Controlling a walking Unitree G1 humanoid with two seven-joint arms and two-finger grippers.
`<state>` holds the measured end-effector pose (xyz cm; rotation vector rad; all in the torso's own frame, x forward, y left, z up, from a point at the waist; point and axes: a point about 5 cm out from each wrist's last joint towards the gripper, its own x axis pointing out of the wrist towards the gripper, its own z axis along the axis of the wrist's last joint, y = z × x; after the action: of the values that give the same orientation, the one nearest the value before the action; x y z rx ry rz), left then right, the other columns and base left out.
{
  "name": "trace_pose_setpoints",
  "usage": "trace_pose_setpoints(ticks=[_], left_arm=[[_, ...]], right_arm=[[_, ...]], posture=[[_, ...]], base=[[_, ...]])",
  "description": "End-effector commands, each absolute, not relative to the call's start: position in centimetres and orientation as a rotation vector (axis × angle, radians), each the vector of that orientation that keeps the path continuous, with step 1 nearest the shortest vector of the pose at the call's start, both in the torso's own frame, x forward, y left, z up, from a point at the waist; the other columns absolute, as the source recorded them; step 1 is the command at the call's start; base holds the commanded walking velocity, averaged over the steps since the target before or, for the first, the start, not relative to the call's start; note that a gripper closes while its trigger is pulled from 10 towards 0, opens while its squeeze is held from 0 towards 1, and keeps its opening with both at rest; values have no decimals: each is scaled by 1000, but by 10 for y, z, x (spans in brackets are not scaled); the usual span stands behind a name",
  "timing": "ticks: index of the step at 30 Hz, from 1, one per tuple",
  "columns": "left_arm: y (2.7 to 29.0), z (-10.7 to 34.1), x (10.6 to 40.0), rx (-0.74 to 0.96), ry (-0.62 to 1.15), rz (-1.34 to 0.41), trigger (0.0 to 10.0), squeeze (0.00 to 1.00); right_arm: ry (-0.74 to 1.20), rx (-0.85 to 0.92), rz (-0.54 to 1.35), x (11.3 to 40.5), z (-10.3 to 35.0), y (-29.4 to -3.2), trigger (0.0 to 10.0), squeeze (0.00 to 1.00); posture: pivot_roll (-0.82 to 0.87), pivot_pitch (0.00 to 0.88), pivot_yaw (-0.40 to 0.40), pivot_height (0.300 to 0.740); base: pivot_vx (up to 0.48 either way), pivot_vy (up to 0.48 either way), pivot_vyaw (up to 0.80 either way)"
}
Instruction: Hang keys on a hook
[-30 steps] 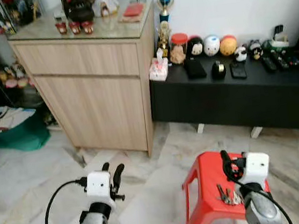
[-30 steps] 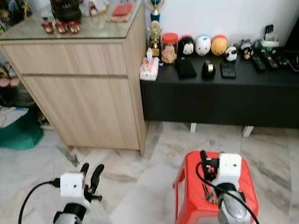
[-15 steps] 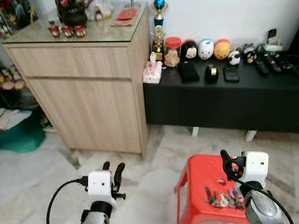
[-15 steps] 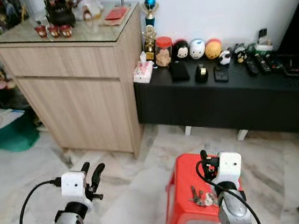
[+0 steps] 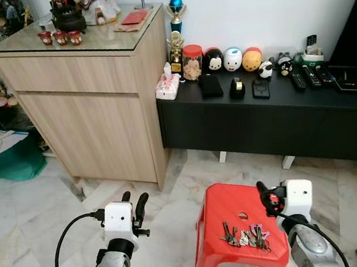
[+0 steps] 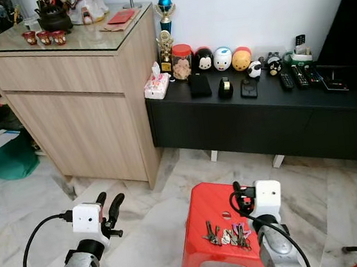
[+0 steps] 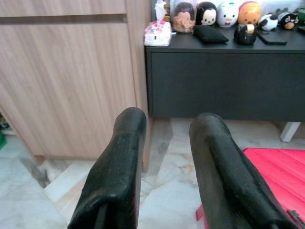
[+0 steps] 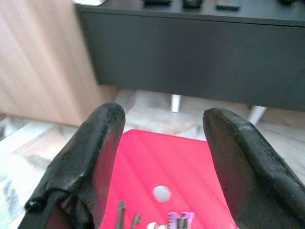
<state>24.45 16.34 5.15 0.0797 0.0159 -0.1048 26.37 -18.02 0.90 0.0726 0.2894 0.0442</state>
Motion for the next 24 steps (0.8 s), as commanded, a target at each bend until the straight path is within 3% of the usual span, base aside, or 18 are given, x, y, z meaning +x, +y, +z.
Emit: trace_pose_setpoints(ticks=[1, 6, 24], left_arm=[[165, 49, 244, 74, 29, -89, 10000, 0], [165, 48, 245, 71, 33, -88, 10000, 0], [164, 49, 246, 65, 30, -83, 10000, 0]], right_arm=[[331, 47, 96, 263, 4, -177, 10000, 0], [378, -4, 155, 261, -2, -172, 10000, 0], [377, 23, 184, 259, -5, -167, 10000, 0]], posture=[[-55, 0, -48, 740], [-57, 0, -48, 740], [-53, 0, -52, 641]], base=[[0, 0, 0], [0, 0, 0], [0, 0, 0]])
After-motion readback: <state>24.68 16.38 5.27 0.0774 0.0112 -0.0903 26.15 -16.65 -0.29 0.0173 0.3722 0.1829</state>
